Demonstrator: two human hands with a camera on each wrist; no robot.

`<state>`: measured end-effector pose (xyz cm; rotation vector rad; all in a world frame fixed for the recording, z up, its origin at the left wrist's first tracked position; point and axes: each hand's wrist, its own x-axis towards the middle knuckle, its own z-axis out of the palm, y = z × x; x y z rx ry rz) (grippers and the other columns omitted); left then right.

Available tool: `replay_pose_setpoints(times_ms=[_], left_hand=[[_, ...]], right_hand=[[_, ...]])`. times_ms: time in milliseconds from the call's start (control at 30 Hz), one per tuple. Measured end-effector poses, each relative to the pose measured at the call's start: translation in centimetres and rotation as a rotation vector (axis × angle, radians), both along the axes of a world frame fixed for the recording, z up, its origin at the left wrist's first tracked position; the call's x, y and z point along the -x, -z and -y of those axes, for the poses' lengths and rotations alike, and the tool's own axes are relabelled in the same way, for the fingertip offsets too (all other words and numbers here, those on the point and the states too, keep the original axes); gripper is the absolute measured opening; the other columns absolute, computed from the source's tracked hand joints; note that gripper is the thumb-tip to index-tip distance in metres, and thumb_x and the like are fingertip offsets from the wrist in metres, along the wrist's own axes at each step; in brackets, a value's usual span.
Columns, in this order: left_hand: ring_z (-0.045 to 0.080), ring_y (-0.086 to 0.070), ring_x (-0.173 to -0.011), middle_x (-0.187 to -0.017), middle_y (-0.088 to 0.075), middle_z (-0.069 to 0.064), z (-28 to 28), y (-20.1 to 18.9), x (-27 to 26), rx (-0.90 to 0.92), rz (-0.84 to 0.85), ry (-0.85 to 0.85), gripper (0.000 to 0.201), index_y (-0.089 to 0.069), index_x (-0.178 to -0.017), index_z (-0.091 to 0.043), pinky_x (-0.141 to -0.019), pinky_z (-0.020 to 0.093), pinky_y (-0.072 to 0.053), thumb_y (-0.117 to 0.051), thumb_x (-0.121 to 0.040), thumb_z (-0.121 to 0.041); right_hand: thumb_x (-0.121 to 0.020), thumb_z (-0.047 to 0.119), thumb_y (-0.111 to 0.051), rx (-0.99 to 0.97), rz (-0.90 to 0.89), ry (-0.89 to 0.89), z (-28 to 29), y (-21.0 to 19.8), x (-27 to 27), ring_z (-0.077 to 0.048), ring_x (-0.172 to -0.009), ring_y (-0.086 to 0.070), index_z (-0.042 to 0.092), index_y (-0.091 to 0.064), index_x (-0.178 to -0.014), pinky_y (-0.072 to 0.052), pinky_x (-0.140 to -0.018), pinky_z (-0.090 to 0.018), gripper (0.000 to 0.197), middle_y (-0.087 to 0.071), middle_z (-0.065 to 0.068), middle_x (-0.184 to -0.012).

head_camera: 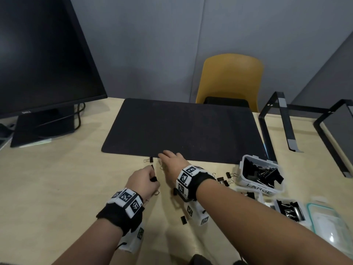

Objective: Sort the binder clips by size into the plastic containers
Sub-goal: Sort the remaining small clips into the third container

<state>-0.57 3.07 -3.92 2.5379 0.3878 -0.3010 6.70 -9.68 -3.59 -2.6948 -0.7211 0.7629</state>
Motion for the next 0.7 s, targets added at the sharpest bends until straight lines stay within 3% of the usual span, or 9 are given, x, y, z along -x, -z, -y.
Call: replay_pose_setpoints(times_ms=[133,300,433,567,700], left_hand=[[0.017,-0.06,-0.078,-0.076,-0.06,-0.005,-0.2,0.1,-0.3,0.12,-0.01,-0.082,0.016,-0.062,-0.087,-0.023,-0.068,0.026,-0.048,-0.071,-0.074,-0.019],[0.012,-0.061,-0.087,-0.085,-0.068,-0.002,0.1,-0.1,-0.7,0.245,0.011,-0.119,0.019,-0.072,-0.098,-0.016,-0.08,0.02,-0.043,-0.069,-0.08,-0.012],[0.011,-0.062,-0.085,-0.089,-0.07,-0.001,1.0,-0.8,-0.8,0.313,0.027,-0.103,0.017,-0.072,-0.095,-0.016,-0.072,0.017,-0.043,-0.064,-0.083,-0.008],[0.009,-0.063,-0.087,-0.086,-0.069,-0.006,2.7,-1.8,-0.8,0.339,0.044,-0.055,0.015,-0.07,-0.093,-0.021,-0.075,0.021,-0.045,-0.064,-0.084,-0.012],[0.013,-0.062,-0.086,-0.082,-0.067,-0.006,4.9,-3.0,-0.8,0.328,0.04,-0.009,0.011,-0.069,-0.087,-0.022,-0.079,0.024,-0.044,-0.067,-0.082,-0.013]], right_hand=[[-0.082,0.008,-0.054,0.054,0.104,-0.067,0.3,-0.4,0.0,-0.032,-0.109,-0.042,0.013,-0.051,-0.116,-0.049,-0.085,-0.04,0.035,-0.046,-0.007,-0.116],[-0.082,0.009,-0.057,0.098,0.079,0.011,1.3,-0.8,0.1,-0.032,-0.107,-0.05,0.009,-0.052,-0.115,-0.05,-0.086,-0.041,0.034,-0.046,-0.012,-0.113],[-0.085,0.012,-0.053,0.029,0.116,0.103,2.9,-1.6,1.2,-0.032,-0.102,-0.053,0.009,-0.05,-0.113,-0.045,-0.075,-0.035,0.028,-0.047,-0.011,-0.111],[-0.087,0.015,-0.052,-0.055,0.174,0.162,5.4,-3.0,2.5,-0.031,-0.096,-0.053,0.007,-0.051,-0.111,-0.046,-0.078,-0.036,0.026,-0.049,-0.012,-0.11],[-0.083,0.019,-0.053,-0.13,0.223,0.265,8.8,-3.8,4.1,-0.025,-0.082,-0.053,0.009,-0.055,-0.101,-0.048,-0.07,-0.032,0.02,-0.047,-0.005,-0.094]])
